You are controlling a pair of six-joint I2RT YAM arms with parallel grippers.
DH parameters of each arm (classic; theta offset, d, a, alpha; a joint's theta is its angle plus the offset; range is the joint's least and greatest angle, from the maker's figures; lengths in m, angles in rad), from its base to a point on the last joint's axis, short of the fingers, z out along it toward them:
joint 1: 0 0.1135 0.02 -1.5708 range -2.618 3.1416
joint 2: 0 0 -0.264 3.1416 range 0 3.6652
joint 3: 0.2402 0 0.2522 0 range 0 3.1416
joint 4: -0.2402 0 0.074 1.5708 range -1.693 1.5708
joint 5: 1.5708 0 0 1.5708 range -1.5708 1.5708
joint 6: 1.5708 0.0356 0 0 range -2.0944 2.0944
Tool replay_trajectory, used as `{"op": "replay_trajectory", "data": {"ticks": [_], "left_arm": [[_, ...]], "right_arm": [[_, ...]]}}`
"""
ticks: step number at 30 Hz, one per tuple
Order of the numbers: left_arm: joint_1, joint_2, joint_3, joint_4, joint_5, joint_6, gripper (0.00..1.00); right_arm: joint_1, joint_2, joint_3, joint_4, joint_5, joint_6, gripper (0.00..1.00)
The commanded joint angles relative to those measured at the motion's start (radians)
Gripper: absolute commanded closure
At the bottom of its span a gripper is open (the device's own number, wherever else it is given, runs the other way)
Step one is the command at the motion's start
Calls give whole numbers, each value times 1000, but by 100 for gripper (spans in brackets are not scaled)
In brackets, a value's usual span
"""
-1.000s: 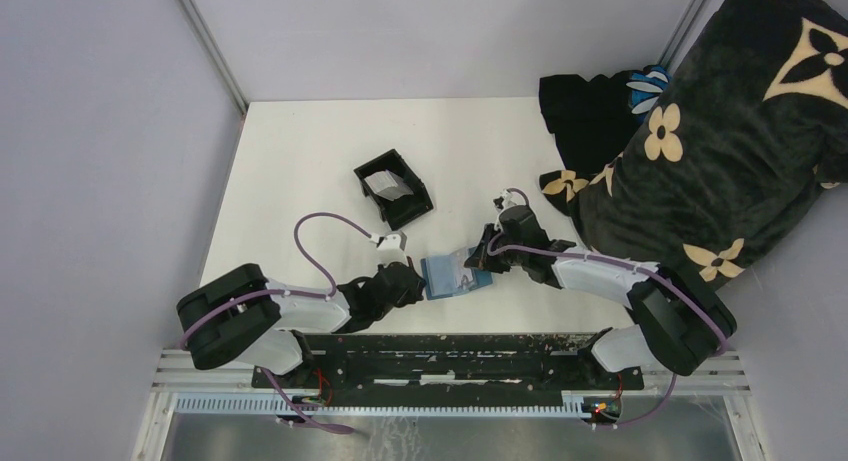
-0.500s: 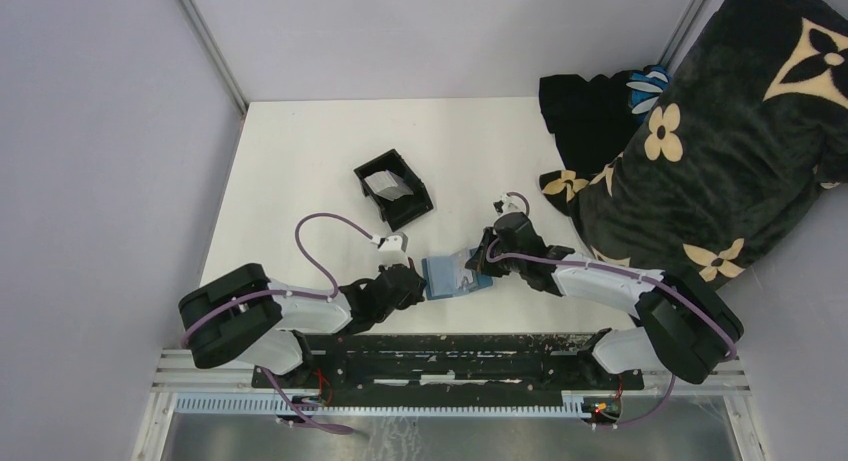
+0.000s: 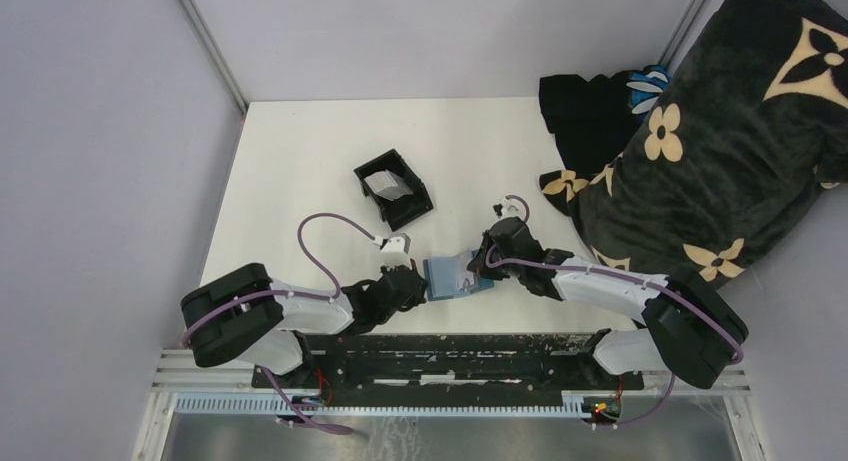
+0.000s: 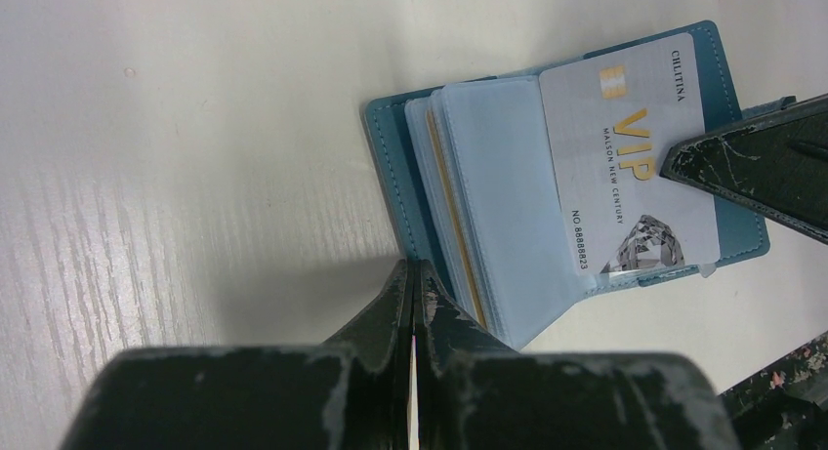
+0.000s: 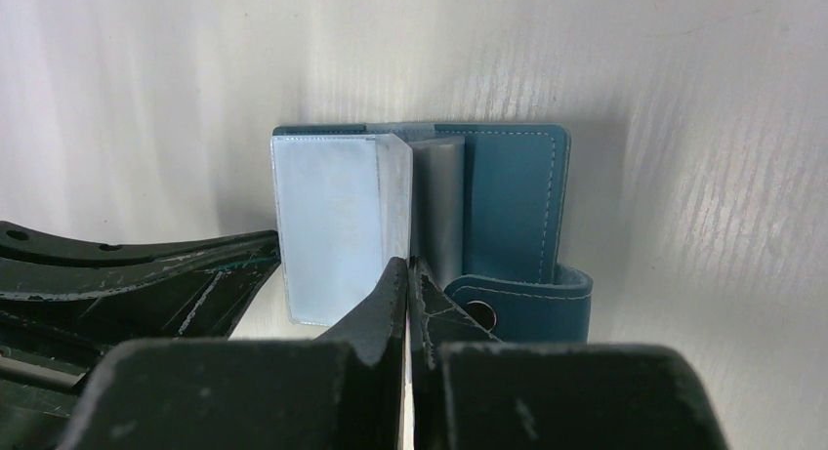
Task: Put the credit cards into the card holder
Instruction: Insert the credit card into the card holder.
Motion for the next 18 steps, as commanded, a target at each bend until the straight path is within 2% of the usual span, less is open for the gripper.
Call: {"op": "replay_trajectory", "data": {"ticks": [1,18], "left_arm": [[-24,28,14,-53,36,-24,97],[-43,36,11,-66,16,-31,97]], "right_arm": [[23,10,-9,-70,15,-1,99],[30,67,-71,45,-56,78,99]]}}
